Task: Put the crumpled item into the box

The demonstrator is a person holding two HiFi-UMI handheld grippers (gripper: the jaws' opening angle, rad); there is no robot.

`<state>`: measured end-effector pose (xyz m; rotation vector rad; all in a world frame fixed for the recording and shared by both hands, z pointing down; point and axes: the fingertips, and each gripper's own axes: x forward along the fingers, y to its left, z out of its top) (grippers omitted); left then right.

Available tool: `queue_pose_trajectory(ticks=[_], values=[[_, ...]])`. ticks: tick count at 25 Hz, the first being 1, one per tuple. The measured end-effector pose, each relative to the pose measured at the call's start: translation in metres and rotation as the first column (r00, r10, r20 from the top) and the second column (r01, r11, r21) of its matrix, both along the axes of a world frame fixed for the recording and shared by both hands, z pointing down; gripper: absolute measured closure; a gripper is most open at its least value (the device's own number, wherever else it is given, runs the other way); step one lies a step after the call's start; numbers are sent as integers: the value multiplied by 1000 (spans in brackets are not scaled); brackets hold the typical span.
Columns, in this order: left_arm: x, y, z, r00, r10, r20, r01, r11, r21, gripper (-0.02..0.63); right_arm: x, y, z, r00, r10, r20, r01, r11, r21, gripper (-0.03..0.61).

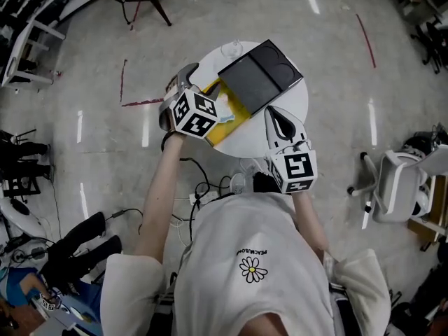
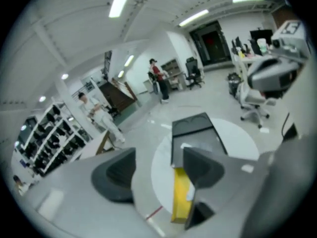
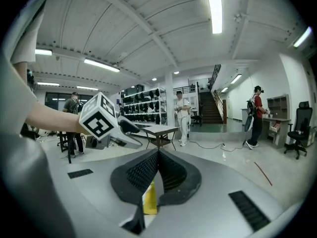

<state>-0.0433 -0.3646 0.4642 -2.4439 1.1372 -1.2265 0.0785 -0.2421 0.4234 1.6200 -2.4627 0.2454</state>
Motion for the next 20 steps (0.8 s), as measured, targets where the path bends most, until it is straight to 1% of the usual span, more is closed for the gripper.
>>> queue_pose_trajectory(ticks=[2,4,7,8,9,10,11,13,14,16,18,20], values=[[-9,-4,-35,996,-38,-78,42,997,60,347,-5,-3,-10,1000,-11,-13,11,1000,29,578],[-21,-3,-67,990,-60,-131,76,990,121,370,-13,-2,-19,1000,-18,-12,18,999,50,578],[-32,5,-111,977,-71,-201,113,972,207,396,-21,1,-31,1000,-29,-10,30,996,79,578],[-35,8,-124,971,-74,-228,127,965,229,412,-23,2,-34,999,-34,-11,35,996,87,578],[-37,12,-136,964,-78,-254,143,958,250,446,-25,2,-36,999,-41,-12,42,995,92,578],[-40,17,-147,958,-82,-276,160,949,271,499,-27,3,-38,999,-48,-11,49,994,95,578],[-43,23,-156,953,-87,-290,175,940,293,533,-29,4,-40,998,-56,-8,56,994,96,578],[-49,35,-171,946,-99,-310,206,919,336,577,-33,7,-45,997,-71,2,71,992,100,578],[-52,42,-177,939,-107,-327,226,909,350,588,-35,9,-48,997,-80,5,79,991,106,578],[-58,56,-188,917,-125,-378,272,890,366,605,-40,11,-56,996,-94,3,93,988,120,578],[-63,72,-198,893,-138,-429,318,867,383,610,-44,13,-64,994,-107,-8,107,985,137,578],[-64,88,-204,877,-140,-460,348,844,407,611,-48,15,-70,992,-121,-21,123,981,152,578]])
